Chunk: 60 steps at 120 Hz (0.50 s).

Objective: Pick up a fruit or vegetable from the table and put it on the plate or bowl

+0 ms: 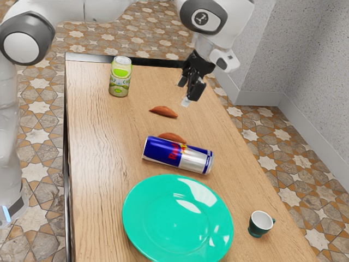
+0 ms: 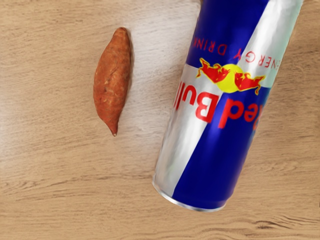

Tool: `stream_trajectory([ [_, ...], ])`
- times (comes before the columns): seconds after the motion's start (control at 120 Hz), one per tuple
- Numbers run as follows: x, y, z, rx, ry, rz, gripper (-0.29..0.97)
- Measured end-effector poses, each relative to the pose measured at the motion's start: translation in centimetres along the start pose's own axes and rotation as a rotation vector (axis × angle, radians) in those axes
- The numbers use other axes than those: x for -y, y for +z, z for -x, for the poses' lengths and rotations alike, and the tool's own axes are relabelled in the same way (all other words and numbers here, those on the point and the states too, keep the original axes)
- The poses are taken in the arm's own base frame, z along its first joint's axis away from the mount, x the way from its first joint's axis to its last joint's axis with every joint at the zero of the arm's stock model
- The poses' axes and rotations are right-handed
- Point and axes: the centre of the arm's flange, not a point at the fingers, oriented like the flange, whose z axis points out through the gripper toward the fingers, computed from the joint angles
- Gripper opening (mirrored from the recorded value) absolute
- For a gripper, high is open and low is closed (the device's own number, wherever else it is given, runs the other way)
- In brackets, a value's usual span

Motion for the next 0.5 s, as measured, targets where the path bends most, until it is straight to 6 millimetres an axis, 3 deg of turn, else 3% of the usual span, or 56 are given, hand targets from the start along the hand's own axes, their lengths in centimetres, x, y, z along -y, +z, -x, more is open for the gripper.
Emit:
stream_trajectory([
  [0.117, 0.5, -0.7, -1.5, -0.116, -0.001, -0.009, 0.68],
  [0.225, 1.2, 0.8, -3.1, -0.131, -0.004, -0.008, 0.68],
  [0.417, 2.4, 1.5, -3.7, -0.147, -0.015, -0.01, 0.68],
  [0.5, 2.7, 2.8, -3.6, -0.118, -0.017, -0.008, 0.68],
])
